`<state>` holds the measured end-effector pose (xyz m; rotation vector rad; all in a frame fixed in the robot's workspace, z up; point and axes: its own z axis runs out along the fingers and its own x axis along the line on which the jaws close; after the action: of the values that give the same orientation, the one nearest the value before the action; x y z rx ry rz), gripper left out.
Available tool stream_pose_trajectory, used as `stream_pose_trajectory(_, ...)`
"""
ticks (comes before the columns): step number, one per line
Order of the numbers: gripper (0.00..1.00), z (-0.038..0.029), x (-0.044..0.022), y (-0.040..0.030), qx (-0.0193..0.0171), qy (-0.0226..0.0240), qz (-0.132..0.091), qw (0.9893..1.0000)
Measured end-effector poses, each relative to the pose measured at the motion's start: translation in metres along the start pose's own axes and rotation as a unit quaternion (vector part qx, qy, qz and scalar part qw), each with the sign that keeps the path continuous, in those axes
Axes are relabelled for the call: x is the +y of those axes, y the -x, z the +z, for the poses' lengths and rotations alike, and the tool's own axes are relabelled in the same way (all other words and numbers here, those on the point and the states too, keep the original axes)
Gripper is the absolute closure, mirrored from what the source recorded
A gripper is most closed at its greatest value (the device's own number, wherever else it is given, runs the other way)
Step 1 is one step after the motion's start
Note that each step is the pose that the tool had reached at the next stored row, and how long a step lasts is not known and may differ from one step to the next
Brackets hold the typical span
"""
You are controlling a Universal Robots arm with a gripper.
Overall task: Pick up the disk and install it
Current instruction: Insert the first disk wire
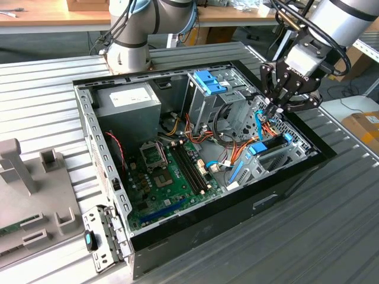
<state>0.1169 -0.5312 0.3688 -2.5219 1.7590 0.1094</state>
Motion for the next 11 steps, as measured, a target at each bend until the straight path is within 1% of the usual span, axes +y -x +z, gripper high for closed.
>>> stream_pose_trajectory(1, 0.82, 0.0, 0.0, 0.0, 0.0, 0.0, 0.0, 1.0)
stream_pose_trajectory(2, 0.82, -0.0001, 0.0001, -0.0001, -0.0008, -0.0003, 0.0, 1.0)
stream_pose_trajectory(3, 0.82, 0.0001, 0.0002, 0.0, -0.0061, -0.0022, 0.0, 1.0)
stream_pose_trajectory(4, 0.82, 0.0001, 0.0006, 0.0002, -0.0227, -0.0083, -0.001, 0.9997)
stream_pose_trajectory(5, 0.82, 0.0, 0.0006, 0.0003, -0.027, -0.0099, -0.001, 0.9996)
stream_pose_trajectory(9, 0.81, 0.0, 0.0006, 0.0002, -0.028, -0.0102, -0.001, 0.9996)
stream_pose_trajectory(10, 0.75, 0.0, 0.0007, 0.0002, -0.0282, -0.0104, -0.001, 0.9995)
stream_pose_trajectory(11, 0.63, 0.0, 0.0006, 0.0002, -0.0284, -0.0104, -0.001, 0.9995)
